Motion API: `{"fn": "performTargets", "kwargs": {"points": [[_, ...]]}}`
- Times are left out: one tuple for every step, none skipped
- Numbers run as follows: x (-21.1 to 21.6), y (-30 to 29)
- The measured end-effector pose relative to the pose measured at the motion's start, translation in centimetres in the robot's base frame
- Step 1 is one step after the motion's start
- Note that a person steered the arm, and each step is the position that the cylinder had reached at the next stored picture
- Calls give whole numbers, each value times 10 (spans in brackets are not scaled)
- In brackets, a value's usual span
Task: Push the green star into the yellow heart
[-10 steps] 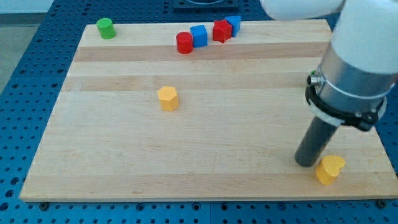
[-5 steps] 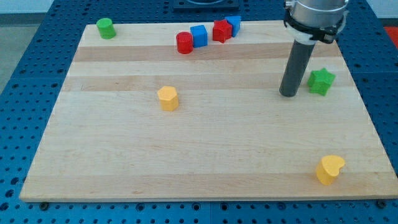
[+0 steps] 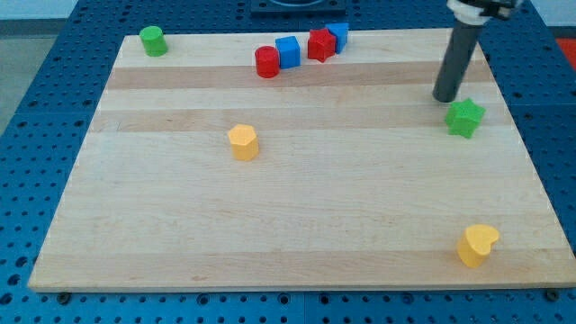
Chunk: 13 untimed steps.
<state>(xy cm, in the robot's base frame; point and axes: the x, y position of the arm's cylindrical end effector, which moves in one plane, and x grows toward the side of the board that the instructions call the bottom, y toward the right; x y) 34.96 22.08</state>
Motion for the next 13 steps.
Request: {"fn": "performTargets", "kwargs": {"points": [[-1, 6], [4, 10], [11, 12], [17, 12], [27, 12], [36, 12], [46, 12], [53, 12], [67, 8], [84, 4], [100, 2], [113, -8], [126, -21]]}}
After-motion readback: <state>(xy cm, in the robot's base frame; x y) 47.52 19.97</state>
